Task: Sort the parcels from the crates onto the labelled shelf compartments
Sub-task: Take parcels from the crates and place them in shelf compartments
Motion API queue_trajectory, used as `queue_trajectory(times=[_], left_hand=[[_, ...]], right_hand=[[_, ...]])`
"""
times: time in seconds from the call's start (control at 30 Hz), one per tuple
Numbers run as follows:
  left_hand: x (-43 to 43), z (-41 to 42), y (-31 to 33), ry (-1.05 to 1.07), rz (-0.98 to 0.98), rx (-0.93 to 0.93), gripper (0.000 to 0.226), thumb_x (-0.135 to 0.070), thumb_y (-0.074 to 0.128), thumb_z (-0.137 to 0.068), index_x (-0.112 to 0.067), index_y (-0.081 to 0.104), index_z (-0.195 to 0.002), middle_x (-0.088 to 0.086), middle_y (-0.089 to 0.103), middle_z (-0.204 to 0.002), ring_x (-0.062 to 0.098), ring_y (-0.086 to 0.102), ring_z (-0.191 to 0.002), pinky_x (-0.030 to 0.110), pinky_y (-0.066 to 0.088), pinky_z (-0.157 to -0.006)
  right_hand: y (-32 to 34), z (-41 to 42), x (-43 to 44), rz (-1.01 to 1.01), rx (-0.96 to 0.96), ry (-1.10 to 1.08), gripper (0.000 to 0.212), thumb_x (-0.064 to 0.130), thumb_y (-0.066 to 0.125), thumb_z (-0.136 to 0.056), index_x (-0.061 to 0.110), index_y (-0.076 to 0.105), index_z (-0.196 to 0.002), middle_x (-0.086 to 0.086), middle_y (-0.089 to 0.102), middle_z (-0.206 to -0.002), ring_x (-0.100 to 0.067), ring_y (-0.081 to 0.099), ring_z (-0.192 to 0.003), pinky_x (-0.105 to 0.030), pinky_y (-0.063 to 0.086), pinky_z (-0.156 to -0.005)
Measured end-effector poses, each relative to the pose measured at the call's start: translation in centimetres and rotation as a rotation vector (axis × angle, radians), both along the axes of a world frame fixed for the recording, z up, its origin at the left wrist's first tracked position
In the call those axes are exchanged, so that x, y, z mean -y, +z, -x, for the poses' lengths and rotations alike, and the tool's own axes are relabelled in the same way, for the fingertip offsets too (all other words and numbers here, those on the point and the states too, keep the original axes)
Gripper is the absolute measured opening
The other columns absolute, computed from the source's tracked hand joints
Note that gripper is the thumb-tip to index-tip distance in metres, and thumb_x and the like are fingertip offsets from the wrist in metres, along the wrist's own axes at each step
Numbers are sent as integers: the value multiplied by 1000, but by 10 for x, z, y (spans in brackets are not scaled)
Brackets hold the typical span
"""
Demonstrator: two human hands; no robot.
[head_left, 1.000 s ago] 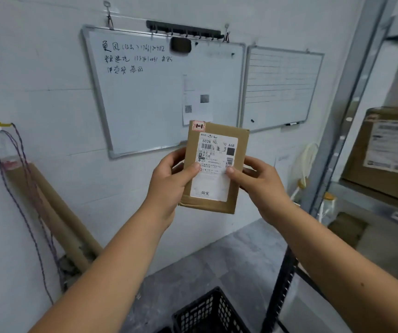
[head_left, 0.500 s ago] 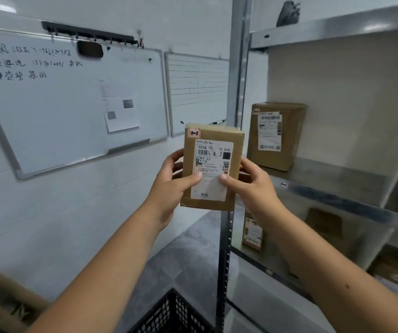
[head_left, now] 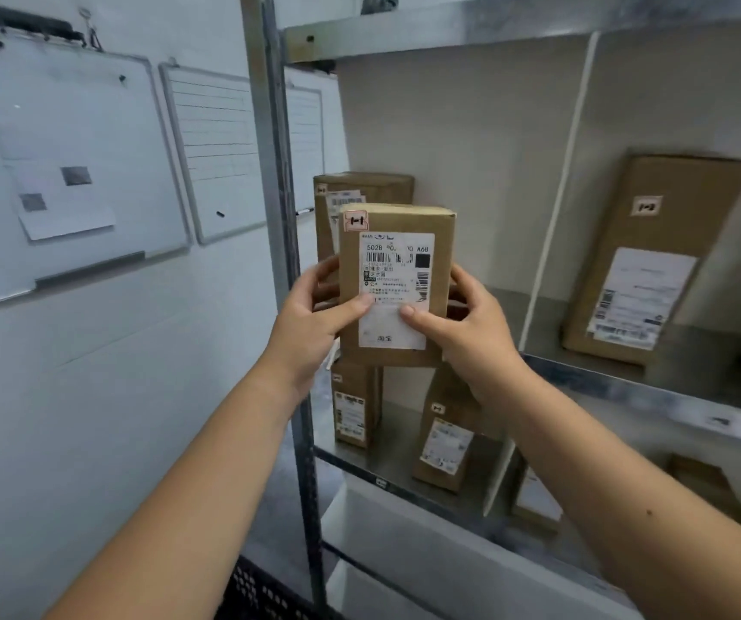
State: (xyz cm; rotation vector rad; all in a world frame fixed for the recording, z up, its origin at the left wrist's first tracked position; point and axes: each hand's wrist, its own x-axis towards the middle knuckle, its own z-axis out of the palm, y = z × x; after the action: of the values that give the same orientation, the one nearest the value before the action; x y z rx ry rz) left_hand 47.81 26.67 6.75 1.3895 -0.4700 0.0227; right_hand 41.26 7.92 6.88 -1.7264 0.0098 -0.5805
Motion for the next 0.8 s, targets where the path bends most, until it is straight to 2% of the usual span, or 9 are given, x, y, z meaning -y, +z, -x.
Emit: queue_trajectory(times=[0.07, 0.17, 0.27, 0.4, 0.47, 0.53, 0.6, 0.67, 0.8], left_hand=[[15, -6, 3, -38, 9, -9, 53, -25, 81, -90, -33, 58, -137, -5, 72, -124, 21, 70, -117, 38, 64, -86], [33, -19, 2, -114, -20, -12, 56, -27, 84, -86, -30, 59, -136, -6, 72, -126, 20, 69, -119, 42, 63, -91], [45, -32, -4, -208, -37, 10, 57, -17, 85, -84, -25, 60, -135, -4, 73, -126, 17, 68, -121, 40, 62, -94], [53, -52, -12, -289, -68, 15, 60, -19, 88, -80, -26, 61, -133, -9, 74, -124, 11, 68, -119, 36, 63, -92], [57, -63, -17, -324, -59, 26, 65, -22, 90, -74, -28, 62, -132, -10, 74, -122, 10, 69, -118, 35, 63, -91], [61, -75, -21, -353, -52, 29, 66, -21, 90, -70, -27, 63, -130, -7, 74, -124, 11, 69, -119, 38, 62, -94], [65, -85, -26, -378, -48, 16, 64, -16, 90, -72, -26, 63, -128, -4, 74, -125, 14, 69, -119, 42, 61, -95], [68, -95, -31, -386, -48, 15, 61, -13, 88, -75, -24, 63, -130, -2, 74, -126, 17, 69, -120, 41, 63, -92], [78, -111, -36, -373, -65, 32, 52, -9, 83, -84, -25, 65, -130, -5, 73, -124, 13, 70, -115, 26, 63, -76]], right_hand=[[4, 6, 12, 17, -10, -87, 90, 35, 91, -77, 35, 43, -153, 13, 64, -131, -10, 65, -116, -40, 66, -83], [6, 8, 27, 20, -30, -204, 76, 39, 92, -75, 30, 52, -139, 15, 67, -125, -7, 66, -112, -40, 65, -86], [1, 7, 38, 15, -67, -277, 67, 40, 92, -74, 29, 58, -130, 14, 70, -119, -9, 69, -110, -44, 65, -86], [-7, 4, 40, -41, -106, -327, 56, 32, 90, -79, 26, 62, -127, 8, 74, -119, -14, 72, -110, -48, 65, -86], [-10, 0, 39, -36, -106, -361, 47, 29, 88, -81, 30, 63, -122, 8, 74, -118, -14, 72, -110, -48, 65, -86], [-12, -5, 36, -15, -106, -408, 44, 27, 87, -82, 34, 62, -117, 9, 74, -119, -13, 71, -112, -48, 64, -89], [-15, -11, 32, 10, -103, -470, 48, 26, 87, -83, 31, 62, -123, 11, 72, -120, -12, 69, -115, -48, 62, -93], [-17, -18, 28, 48, -119, -535, 52, 27, 87, -83, 29, 60, -128, 12, 71, -123, -12, 66, -120, -47, 60, -97], [-22, -35, 26, 57, -149, -599, 52, 29, 84, -86, 32, 57, -130, 12, 68, -129, -13, 63, -125, -46, 58, -101]])
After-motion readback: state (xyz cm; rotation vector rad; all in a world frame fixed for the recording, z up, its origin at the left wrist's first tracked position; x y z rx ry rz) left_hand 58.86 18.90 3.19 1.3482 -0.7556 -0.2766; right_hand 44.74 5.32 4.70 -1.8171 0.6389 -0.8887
